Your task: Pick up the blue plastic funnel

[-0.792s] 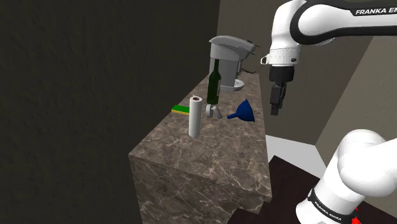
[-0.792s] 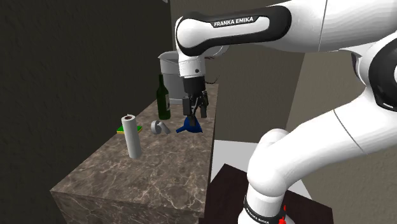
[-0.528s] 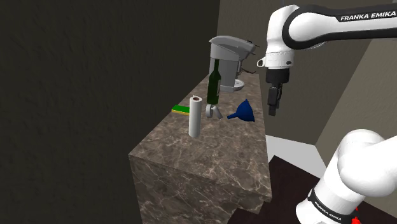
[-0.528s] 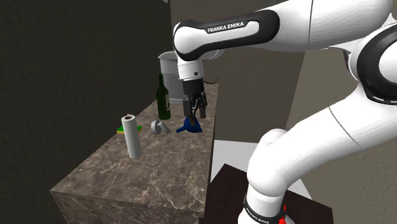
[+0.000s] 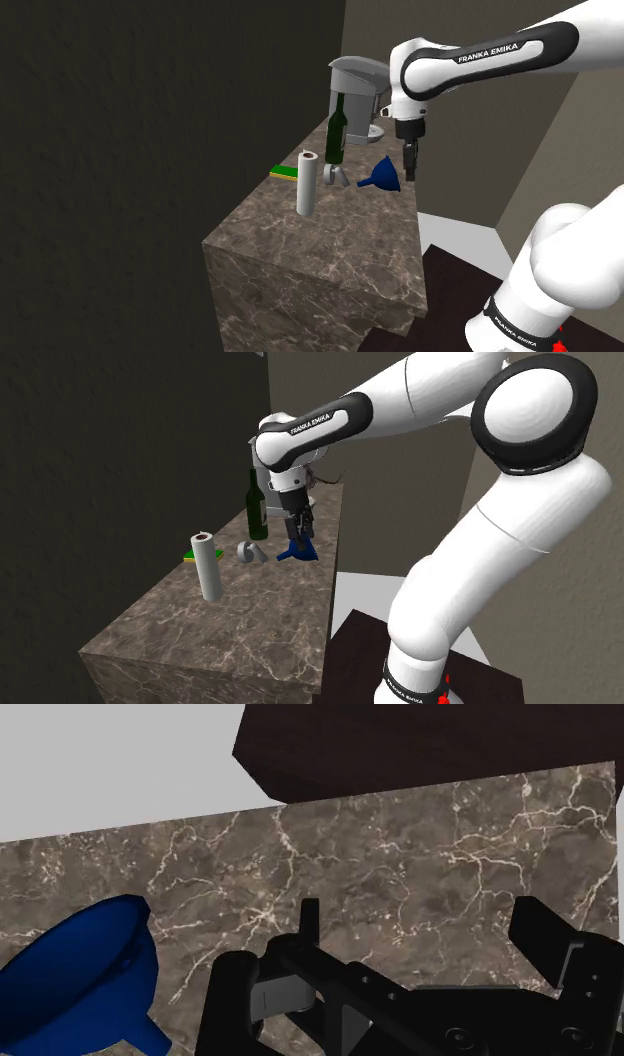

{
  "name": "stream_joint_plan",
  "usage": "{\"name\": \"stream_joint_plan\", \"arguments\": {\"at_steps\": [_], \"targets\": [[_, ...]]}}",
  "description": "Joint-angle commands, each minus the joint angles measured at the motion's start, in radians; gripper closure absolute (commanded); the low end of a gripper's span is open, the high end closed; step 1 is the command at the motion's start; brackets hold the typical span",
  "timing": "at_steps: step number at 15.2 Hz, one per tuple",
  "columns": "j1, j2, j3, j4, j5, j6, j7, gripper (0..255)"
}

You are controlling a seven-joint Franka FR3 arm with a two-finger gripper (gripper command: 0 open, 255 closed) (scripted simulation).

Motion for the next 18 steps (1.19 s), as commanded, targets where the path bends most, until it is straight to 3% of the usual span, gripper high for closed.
{"name": "stream_joint_plan", "arguments": {"at_steps": [1, 10, 18], "targets": [[-0.004, 0.080, -0.020, 0.034, -0.034, 0.036, -0.054, 0], [-0.018, 0.429, -0.064, 0.240, -0.136, 0.154, -0.242, 0], [-0.039, 0.745, -0.072, 0.496, -0.204, 0.209, -0.384, 0]]}}
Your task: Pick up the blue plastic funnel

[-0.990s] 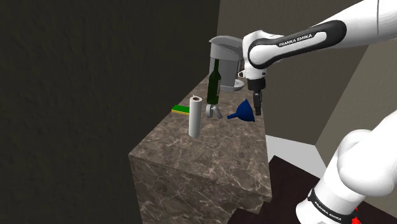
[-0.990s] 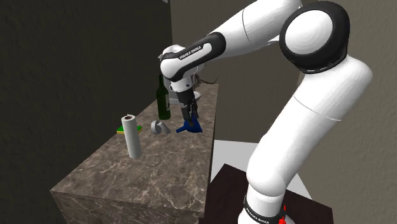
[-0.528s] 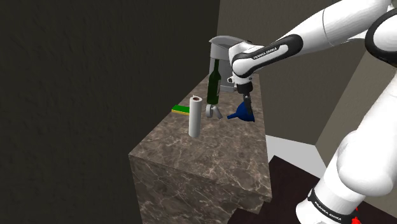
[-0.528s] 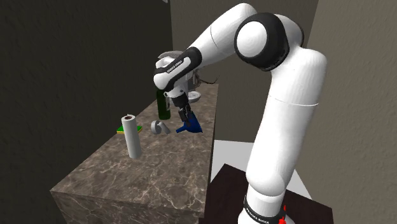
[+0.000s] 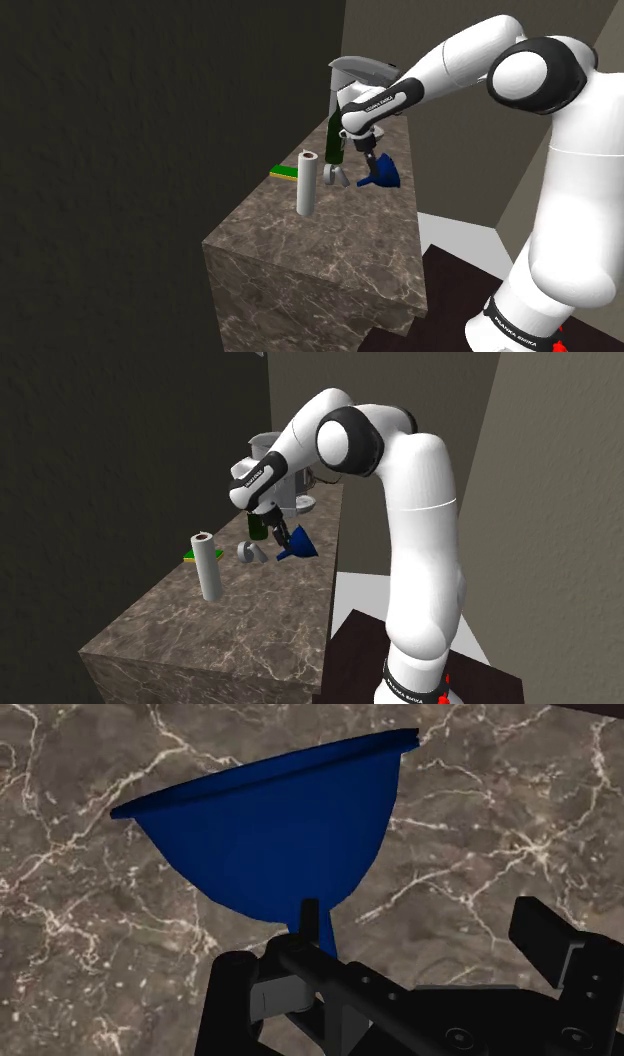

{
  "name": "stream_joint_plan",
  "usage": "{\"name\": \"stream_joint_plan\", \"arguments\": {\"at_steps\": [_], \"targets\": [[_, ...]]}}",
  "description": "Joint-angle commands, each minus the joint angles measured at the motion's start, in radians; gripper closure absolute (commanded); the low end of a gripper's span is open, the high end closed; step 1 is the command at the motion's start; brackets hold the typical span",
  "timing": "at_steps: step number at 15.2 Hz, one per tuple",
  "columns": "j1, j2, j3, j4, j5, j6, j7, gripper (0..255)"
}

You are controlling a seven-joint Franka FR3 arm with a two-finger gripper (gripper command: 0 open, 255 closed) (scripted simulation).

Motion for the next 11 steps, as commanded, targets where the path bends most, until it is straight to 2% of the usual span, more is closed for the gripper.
{"name": "stream_joint_plan", "arguments": {"at_steps": [1, 3, 11], "targets": [[-0.009, 0.088, -0.003, 0.069, -0.016, 0.008, -0.037, 0], [-0.014, 0.149, -0.002, 0.128, -0.028, 0.011, -0.062, 0], [-0.020, 0.202, 0.001, 0.100, -0.029, 0.087, -0.037, 0]]}}
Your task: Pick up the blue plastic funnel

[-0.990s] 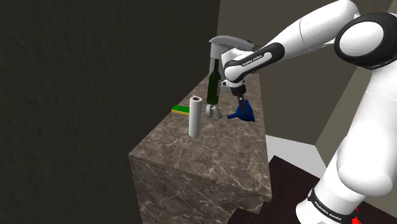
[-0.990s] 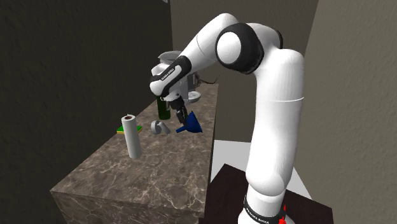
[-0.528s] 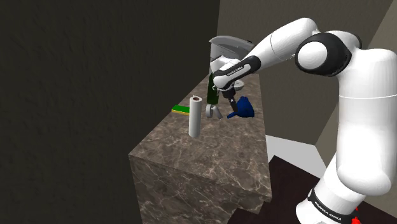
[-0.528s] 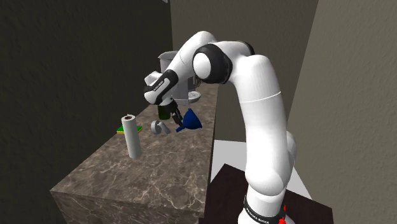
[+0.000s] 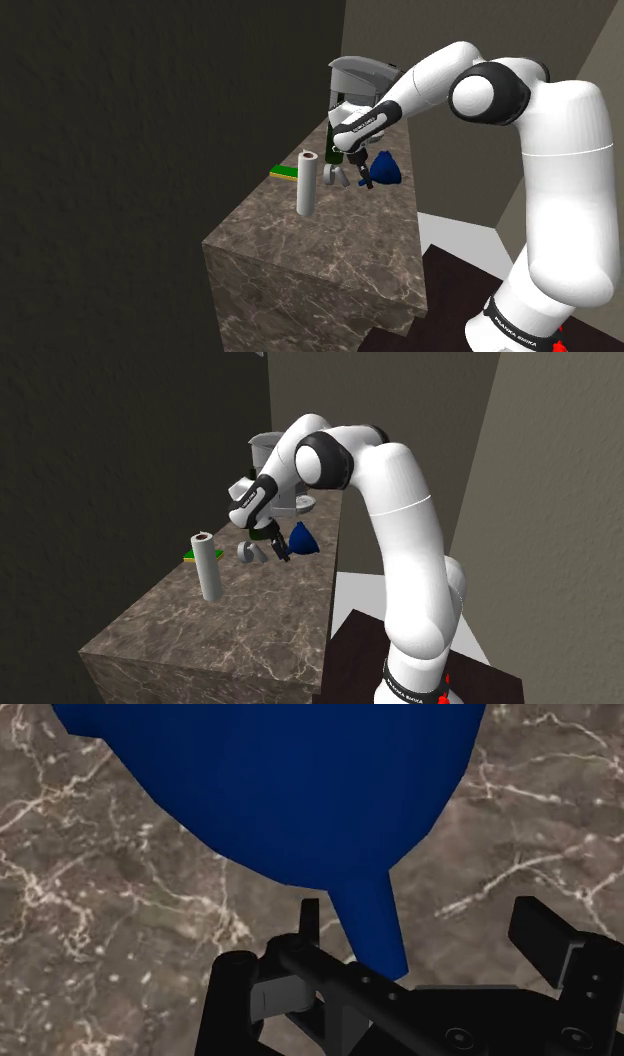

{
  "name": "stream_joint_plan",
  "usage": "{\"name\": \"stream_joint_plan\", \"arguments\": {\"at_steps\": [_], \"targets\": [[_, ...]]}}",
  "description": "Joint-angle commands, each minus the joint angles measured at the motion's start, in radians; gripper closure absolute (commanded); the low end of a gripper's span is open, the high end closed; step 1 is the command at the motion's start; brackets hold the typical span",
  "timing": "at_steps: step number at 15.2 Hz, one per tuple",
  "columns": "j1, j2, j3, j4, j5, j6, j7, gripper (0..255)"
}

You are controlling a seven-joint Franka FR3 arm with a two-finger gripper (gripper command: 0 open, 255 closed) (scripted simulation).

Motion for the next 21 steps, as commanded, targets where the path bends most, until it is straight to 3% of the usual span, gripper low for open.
{"name": "stream_joint_plan", "arguments": {"at_steps": [1, 2, 11, 21], "targets": [[-0.001, 0.008, 0.000, 0.000, 0.000, 0.009, 0.002, 0], [-0.002, 0.008, 0.000, 0.000, 0.000, 0.009, 0.001, 255], [-0.001, 0.008, 0.000, 0.000, 0.000, 0.009, 0.002, 255], [0.006, -0.059, -0.003, 0.039, 0.001, -0.093, -0.031, 255]]}}
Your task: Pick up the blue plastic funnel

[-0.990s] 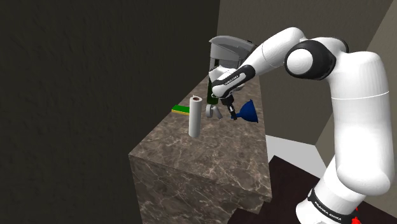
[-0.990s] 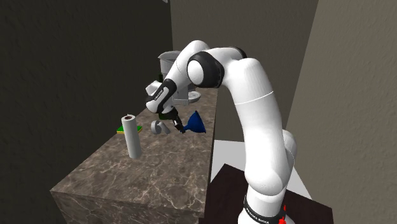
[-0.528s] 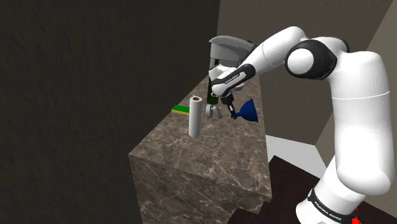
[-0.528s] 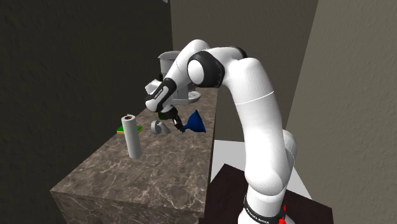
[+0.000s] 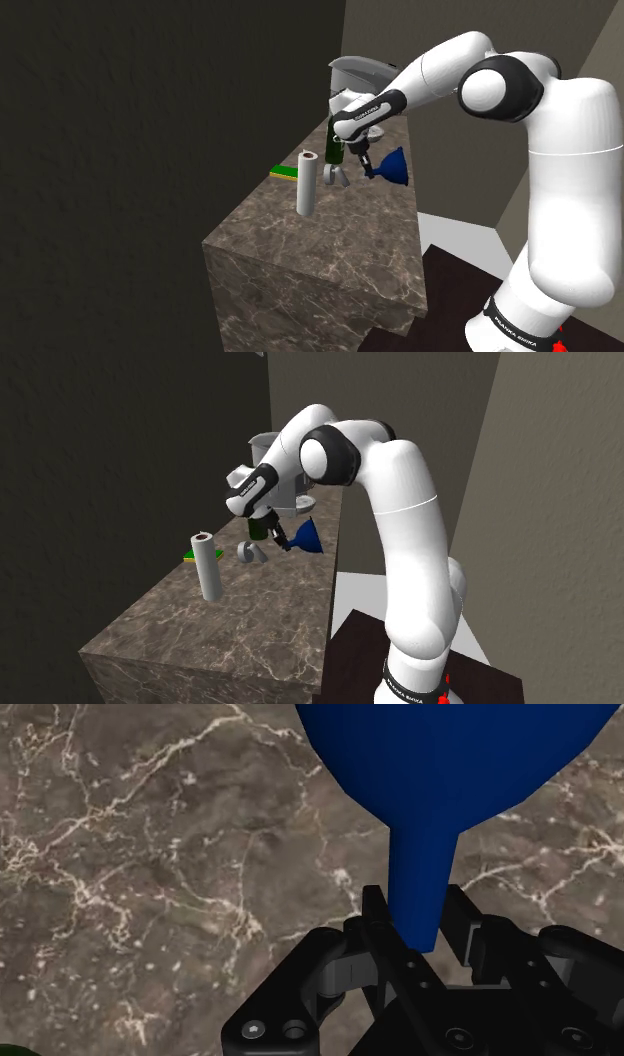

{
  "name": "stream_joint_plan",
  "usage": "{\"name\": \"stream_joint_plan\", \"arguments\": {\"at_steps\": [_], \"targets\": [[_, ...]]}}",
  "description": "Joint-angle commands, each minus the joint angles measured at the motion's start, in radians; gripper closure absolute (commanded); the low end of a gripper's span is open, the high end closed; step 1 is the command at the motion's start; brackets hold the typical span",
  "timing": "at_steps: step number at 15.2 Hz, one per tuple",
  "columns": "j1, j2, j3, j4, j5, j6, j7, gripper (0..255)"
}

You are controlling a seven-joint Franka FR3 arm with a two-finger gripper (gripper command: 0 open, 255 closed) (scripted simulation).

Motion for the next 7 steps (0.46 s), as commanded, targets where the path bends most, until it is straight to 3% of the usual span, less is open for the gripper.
{"name": "stream_joint_plan", "arguments": {"at_steps": [1, 7], "targets": [[0.001, -0.014, -0.001, 0.011, 0.000, -0.023, -0.008, 255], [0.003, -0.036, -0.002, 0.035, 0.000, -0.067, -0.023, 255]]}}
